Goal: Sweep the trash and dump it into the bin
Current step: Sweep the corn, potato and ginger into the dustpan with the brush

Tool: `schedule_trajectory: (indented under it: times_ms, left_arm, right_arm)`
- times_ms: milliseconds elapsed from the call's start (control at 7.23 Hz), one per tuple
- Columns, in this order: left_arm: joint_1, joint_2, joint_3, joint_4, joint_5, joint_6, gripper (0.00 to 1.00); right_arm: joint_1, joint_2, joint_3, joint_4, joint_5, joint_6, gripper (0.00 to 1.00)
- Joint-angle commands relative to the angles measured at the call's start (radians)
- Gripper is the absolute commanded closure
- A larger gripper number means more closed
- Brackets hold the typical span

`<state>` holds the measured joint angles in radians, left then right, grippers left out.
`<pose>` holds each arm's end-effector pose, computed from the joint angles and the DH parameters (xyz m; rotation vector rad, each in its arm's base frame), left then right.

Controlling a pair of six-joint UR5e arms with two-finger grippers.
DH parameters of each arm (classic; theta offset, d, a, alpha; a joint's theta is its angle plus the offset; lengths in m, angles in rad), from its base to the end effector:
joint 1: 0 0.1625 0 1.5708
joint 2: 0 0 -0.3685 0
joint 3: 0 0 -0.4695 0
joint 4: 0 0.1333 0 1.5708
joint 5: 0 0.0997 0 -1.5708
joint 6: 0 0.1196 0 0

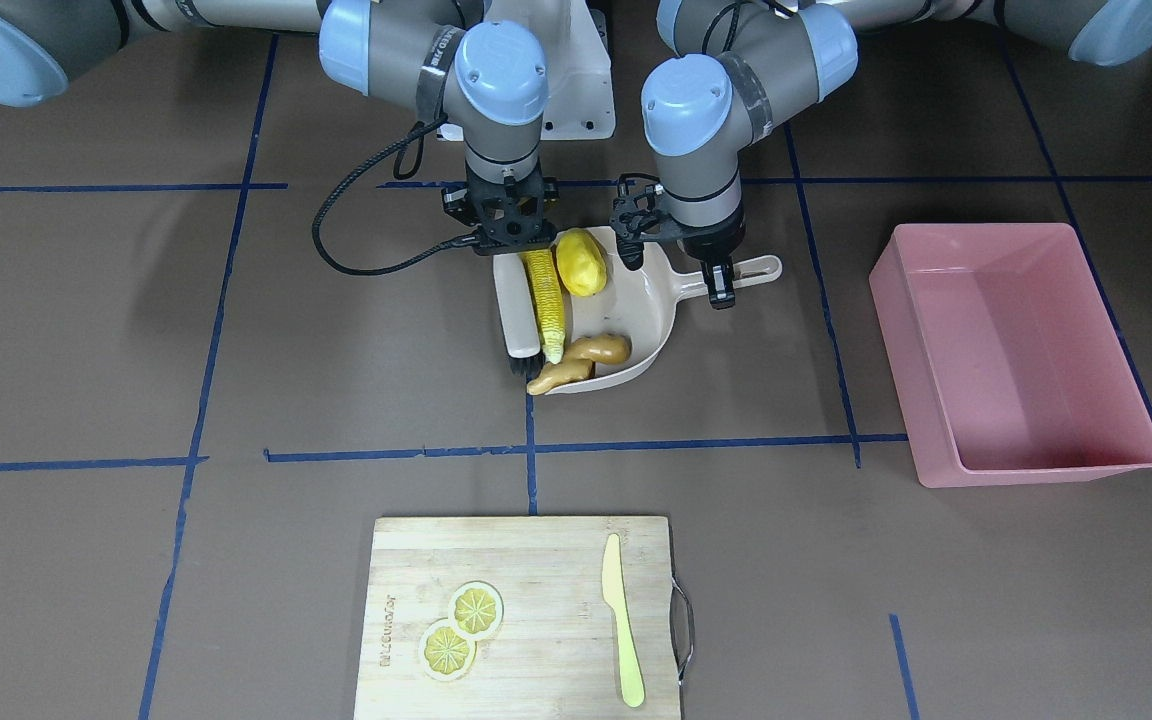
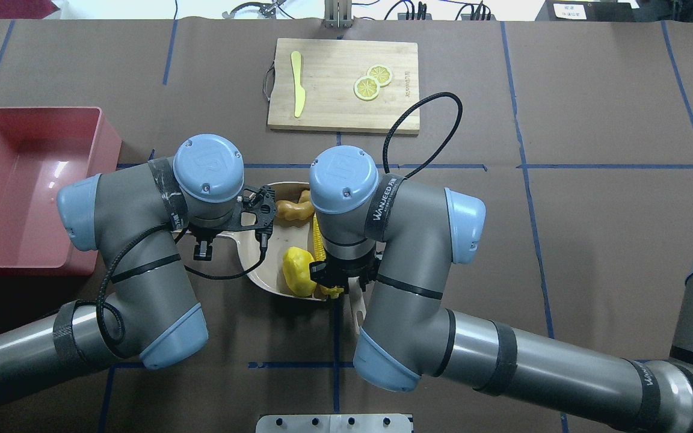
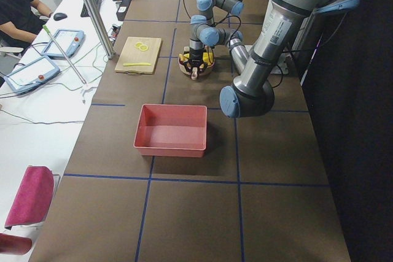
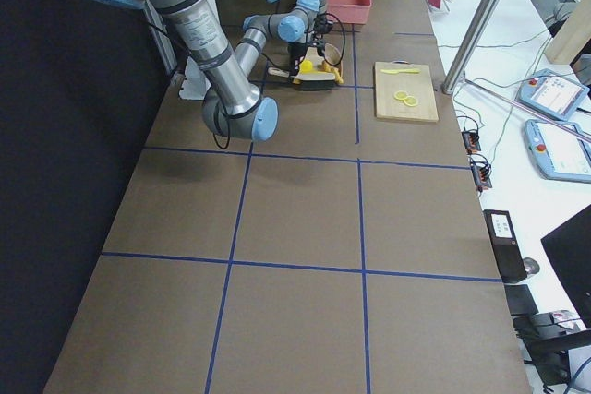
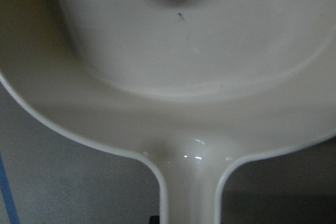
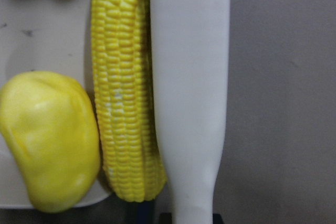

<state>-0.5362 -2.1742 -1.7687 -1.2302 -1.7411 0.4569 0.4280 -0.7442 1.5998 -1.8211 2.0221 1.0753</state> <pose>0.5247 -0.4433 0.1900 0.4333 0.3212 1.4983 -0.6234 -0.3736 0.0894 -0.1266 -0.7281 -0.2010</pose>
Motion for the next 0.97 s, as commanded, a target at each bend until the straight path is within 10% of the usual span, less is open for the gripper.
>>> schedule_trajectory:
  times_ms: [0,830]
  left_arm:
    - [0.001,-0.004,0.000,0.000,0.000,-0.001,0.98]
    - [0.001,-0.004,0.000,-0.002,-0.005,-0.001,0.98]
  right_arm:
    - [0.000,0.063,-0.119,0.092,0.001,0.005,1.00]
    - [0.003,0.063,-0.095,0.094,0.012,0.000,1.00]
